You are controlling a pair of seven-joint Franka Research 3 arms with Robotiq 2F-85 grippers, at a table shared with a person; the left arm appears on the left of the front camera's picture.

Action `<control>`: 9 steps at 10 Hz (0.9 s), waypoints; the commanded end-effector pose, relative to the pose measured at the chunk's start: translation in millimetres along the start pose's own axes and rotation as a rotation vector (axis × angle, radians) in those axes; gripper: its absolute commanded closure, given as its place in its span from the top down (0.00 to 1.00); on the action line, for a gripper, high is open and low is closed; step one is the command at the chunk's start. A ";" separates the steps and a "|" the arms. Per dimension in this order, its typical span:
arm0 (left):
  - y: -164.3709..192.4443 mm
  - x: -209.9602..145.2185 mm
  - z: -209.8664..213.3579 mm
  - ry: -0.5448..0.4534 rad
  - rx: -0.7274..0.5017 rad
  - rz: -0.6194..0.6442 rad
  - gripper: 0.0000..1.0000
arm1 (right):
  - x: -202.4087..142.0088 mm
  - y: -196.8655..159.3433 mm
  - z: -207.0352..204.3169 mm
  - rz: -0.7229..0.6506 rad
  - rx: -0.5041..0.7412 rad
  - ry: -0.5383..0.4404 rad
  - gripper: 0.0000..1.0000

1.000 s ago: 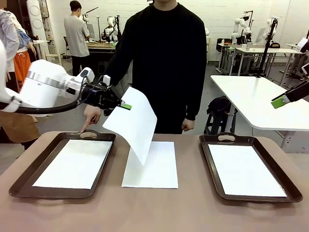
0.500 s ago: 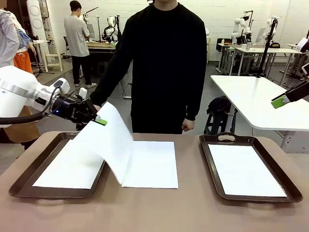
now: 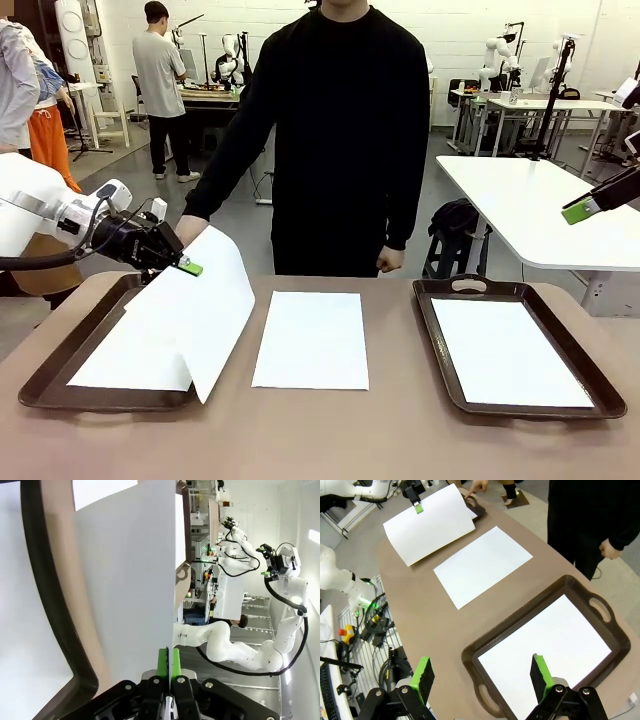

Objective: Sort the A4 documents.
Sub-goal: Place the A4 Paper in the designated Handle tray.

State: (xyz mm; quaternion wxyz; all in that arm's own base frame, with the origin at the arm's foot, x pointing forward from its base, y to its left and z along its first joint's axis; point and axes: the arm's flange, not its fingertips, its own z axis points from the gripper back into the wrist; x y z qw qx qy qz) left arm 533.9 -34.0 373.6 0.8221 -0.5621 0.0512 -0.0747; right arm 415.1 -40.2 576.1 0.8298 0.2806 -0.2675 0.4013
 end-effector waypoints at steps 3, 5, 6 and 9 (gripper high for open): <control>-4.6 -12.8 28.1 0.020 0.250 0.030 0.01 | 0.1 0.3 -1.2 0.004 0.006 -0.002 1.00; -2.9 -17.7 32.8 0.050 0.400 0.064 0.01 | 0.1 0.3 -1.2 0.004 0.006 -0.002 1.00; 9.3 -16.5 30.2 0.051 0.440 0.089 0.01 | 0.1 0.3 -1.2 0.004 0.006 -0.002 1.00; 41.8 -29.3 35.2 -0.019 0.547 0.178 0.01 | 0.1 0.3 -1.2 0.004 0.006 -0.002 1.00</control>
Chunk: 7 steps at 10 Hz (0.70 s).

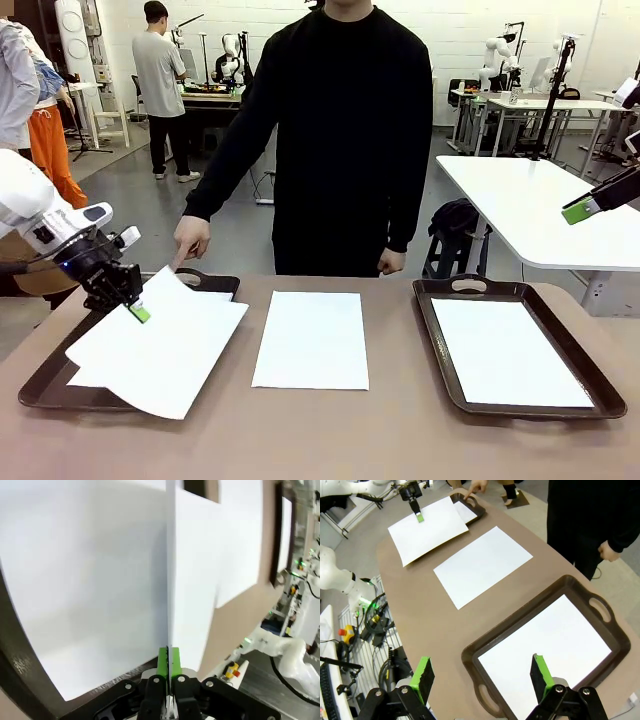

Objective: Sort the A4 documents.
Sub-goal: Place the A4 Paper in the designated Handle tray.

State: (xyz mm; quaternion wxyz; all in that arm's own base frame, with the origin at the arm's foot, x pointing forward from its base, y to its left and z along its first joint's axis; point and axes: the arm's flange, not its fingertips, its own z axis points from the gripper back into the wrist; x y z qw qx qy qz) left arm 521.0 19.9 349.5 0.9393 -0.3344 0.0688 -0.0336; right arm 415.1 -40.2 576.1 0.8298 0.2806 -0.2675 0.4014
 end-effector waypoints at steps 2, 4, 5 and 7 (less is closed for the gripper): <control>20.7 -14.0 -1.6 0.031 0.045 0.127 0.01 | 0.0 0.3 -1.1 0.004 0.006 -0.002 1.00; 25.0 -18.9 4.5 -0.006 0.098 0.149 0.01 | 0.0 0.3 -1.1 0.004 0.006 -0.002 1.00; 25.8 -20.4 7.7 -0.068 0.128 0.155 0.01 | 0.0 0.3 -1.1 0.004 0.006 -0.002 1.00; 31.2 -16.8 13.5 -0.171 0.188 0.157 0.01 | 0.0 0.3 -1.1 0.004 0.006 -0.002 1.00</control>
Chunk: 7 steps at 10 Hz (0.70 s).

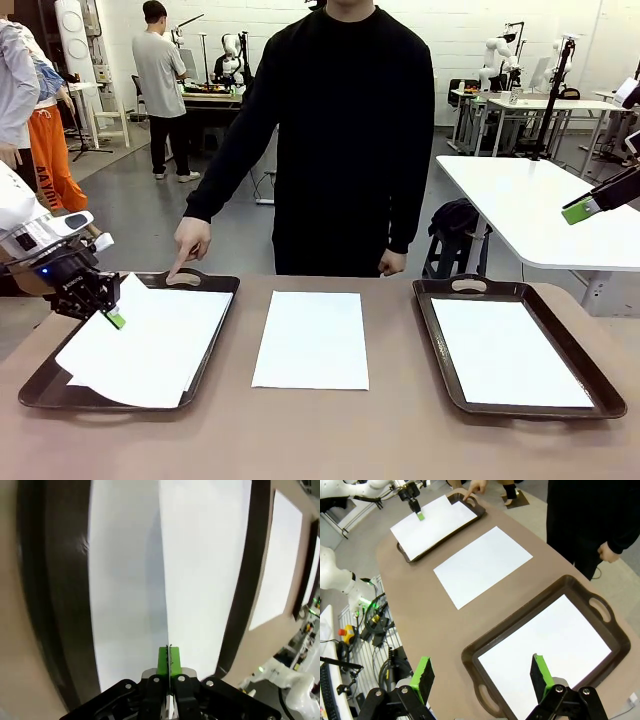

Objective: Sort the A4 documents.
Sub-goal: Place the A4 Paper in the designated Handle tray.

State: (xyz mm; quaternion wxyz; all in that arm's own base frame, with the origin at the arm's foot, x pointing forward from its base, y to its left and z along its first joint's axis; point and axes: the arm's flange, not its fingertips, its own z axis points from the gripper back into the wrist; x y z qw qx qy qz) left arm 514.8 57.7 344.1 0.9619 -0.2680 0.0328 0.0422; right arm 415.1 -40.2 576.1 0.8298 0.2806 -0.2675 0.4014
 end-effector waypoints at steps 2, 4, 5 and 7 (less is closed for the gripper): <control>-0.5 8.6 -6.1 -0.089 0.060 0.005 0.01 | 0.0 0.3 -1.1 0.004 0.006 -0.002 1.00; -3.1 24.9 -13.8 -0.070 0.049 -0.028 0.01 | 0.0 0.3 -1.1 0.004 0.006 -0.002 1.00; -4.6 31.3 -17.8 -0.070 0.038 -0.037 0.01 | 0.0 0.3 -1.1 0.004 0.006 -0.002 1.00; -7.8 37.0 -21.9 -0.051 0.038 -0.054 0.01 | 0.0 0.3 -1.1 0.004 0.006 -0.002 1.00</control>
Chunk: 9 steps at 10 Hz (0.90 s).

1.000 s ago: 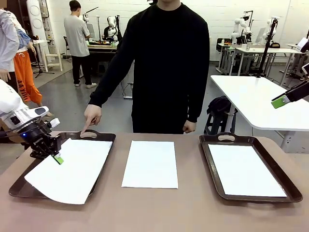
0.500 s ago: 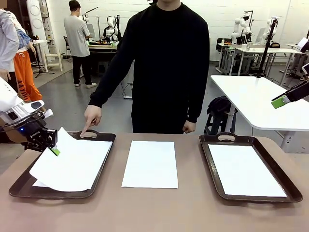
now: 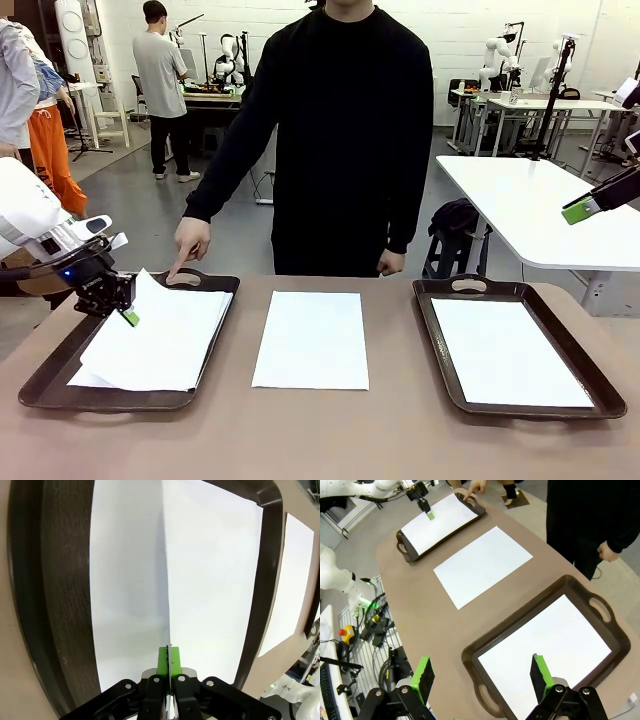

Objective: Sort the A4 documents.
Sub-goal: Place the A4 Paper in the designated Handle tray.

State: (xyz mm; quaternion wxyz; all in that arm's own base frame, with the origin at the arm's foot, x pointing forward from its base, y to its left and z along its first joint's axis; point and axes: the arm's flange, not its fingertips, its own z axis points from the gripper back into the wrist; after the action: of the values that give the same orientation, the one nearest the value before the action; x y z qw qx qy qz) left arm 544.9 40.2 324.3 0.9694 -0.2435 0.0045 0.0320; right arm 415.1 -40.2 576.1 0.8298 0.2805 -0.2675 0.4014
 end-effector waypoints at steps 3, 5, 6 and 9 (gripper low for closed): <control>-1.0 7.2 6.0 0.007 0.005 -0.018 0.10 | 0.0 0.3 -1.1 0.004 0.006 -0.002 1.00; -1.0 6.9 9.3 0.010 0.020 -0.052 0.30 | 0.0 0.3 -1.1 0.004 0.006 -0.002 1.00; -1.6 6.6 10.1 0.012 0.023 -0.061 0.39 | 0.0 0.3 -1.1 0.004 0.006 -0.002 1.00; -3.8 7.7 12.5 0.023 0.060 -0.076 0.68 | 0.0 0.3 -1.1 0.004 0.006 -0.002 1.00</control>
State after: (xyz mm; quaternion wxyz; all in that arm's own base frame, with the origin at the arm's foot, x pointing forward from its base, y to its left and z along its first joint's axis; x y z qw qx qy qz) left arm 551.9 42.1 331.5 0.9739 -0.2267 0.0004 0.0056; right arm 415.1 -40.2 576.1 0.8298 0.2805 -0.2675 0.4014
